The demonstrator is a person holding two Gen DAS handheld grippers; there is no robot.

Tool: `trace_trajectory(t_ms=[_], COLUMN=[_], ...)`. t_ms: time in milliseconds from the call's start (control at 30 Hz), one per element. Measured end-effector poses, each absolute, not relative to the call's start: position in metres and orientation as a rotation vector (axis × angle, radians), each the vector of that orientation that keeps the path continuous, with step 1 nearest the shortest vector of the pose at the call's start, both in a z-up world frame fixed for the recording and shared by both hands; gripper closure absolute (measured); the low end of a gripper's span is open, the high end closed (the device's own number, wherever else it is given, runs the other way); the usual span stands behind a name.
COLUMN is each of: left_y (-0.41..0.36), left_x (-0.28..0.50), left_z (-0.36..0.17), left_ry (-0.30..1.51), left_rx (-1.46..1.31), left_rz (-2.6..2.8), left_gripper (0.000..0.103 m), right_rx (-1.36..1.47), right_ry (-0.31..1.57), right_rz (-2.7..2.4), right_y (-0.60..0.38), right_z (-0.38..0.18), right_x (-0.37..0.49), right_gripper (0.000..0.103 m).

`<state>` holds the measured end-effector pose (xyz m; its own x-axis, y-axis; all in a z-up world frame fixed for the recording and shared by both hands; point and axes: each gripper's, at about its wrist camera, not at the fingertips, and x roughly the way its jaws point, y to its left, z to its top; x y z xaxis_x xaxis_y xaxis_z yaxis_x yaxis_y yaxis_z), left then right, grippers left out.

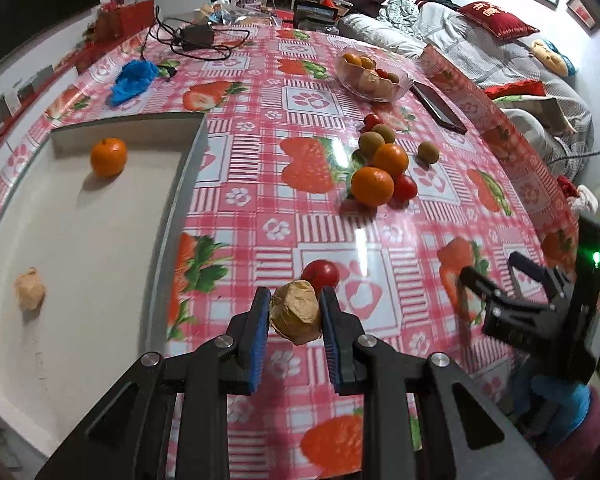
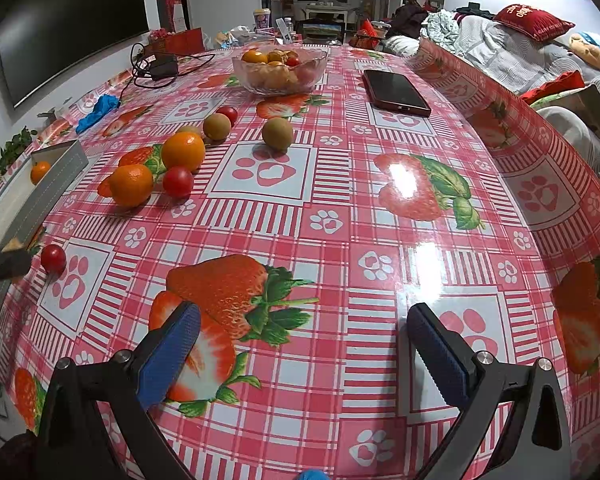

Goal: Organize fruits
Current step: 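Grasp the red cherry tomato with the right gripper while the left gripper carries the brown fruit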

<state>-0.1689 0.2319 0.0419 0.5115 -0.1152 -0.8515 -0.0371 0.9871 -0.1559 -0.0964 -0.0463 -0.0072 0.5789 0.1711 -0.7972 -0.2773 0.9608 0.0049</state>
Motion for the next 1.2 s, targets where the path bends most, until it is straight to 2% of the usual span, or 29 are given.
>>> trace_trajectory(t_ms=[233,733,833,900,967,1067,1200], left_y=[0.24,0.293,0.3,0.304,0.307,0.311,0.319], left_x=[-0.191,-0.234,-0.239,-0.241,-0.243,-0.245,-0.249], left_z=[0.044,0.055,0.054,0.054,0.054,0.053,0.052], left_ry=[1.017,0.966,0.961,0.957,0.953,0.947,0.947], left_rx=[-0.147,-0.222,-0.235,-0.243,-0.251,-0.263,-0.286], left_rz=[-0.035,0.059,0.068,0.072,0.072,0.074,0.089], left_gripper=[0.075,0.075,0.075,0.075,0.075,0.075,0.075], right_rx=[-0.128,-0.209,-0.263,-0.287,-0.297,-0.29,-0.214], right_ry=[1.017,1.025,1.0,0.988,0.982,0.985,1.027], right_rz=[0.292,0.572,0.558,0.556,0.559,0.578,0.583], right_y=[-0.026,0.1,0.116,0.123,0.125,0.123,0.11], right_z=[-0.002,-0.001,-0.001,0.0,0.001,0.003,0.007], right_x=[-0.099,-0.111,-0.113,-0.114,-0.115,-0.116,-0.112], right_gripper=[0.0,0.001,0.02,0.039,0.048,0.072,0.072])
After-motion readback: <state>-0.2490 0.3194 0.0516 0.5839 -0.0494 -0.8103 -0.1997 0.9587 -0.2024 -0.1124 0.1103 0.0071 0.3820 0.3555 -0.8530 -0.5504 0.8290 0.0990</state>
